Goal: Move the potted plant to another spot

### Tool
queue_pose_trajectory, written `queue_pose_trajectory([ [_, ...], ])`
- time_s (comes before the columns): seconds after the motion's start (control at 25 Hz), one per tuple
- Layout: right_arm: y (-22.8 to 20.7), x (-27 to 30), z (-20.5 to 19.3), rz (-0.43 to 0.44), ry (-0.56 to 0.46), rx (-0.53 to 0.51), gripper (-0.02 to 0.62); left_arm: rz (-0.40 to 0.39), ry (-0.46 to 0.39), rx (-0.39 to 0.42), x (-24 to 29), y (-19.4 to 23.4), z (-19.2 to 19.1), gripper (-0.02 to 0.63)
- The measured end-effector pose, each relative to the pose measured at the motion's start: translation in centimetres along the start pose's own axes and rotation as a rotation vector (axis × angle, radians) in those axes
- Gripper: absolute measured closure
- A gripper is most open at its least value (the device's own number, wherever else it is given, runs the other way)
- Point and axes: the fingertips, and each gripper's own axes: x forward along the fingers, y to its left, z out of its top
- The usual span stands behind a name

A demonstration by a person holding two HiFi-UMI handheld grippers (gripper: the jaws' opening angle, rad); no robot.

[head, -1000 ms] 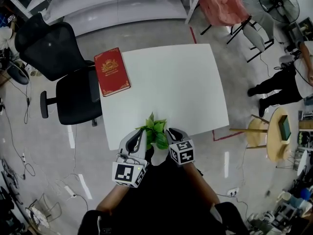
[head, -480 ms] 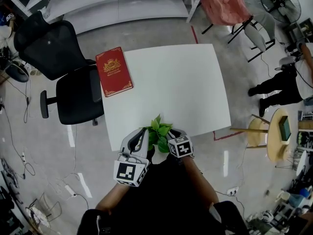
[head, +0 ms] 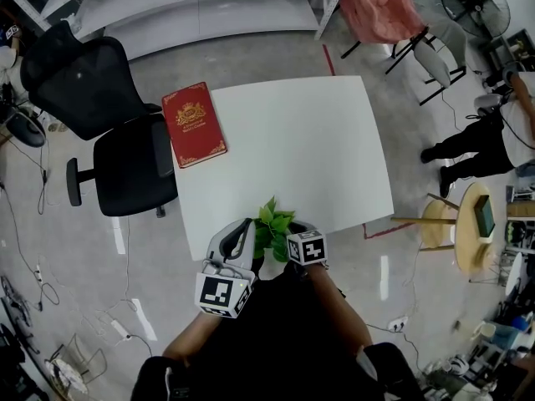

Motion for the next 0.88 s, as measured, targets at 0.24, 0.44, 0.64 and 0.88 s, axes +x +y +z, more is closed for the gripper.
queue_pose_trajectory([
  [0.24, -0.1, 0.0, 0.2, -0.022, -0.004, 0.039, 0.568, -0.017, 0.005, -0.004, -0.3, 0.8, 0.0, 0.589],
  [0.44, -0.7, -0.3, 0.5, -0.048, -0.022, 0.071, 0.568, -0.038, 0.004, 0.003, -0.3, 1.3, 0.1, 0.589],
  [0.64, -1.7, -1.0, 1.3, -0.060, -0.055, 0.113, 0.568, -0.053, 0.007, 0.010, 0.2, 0.9, 0.1, 0.589],
  [0.88, -4.2, -2.1, 2.4, -0.066, -0.089, 0.141, 0.568, -0.076, -0.007, 0.033, 2.1, -1.2, 0.9, 0.589],
])
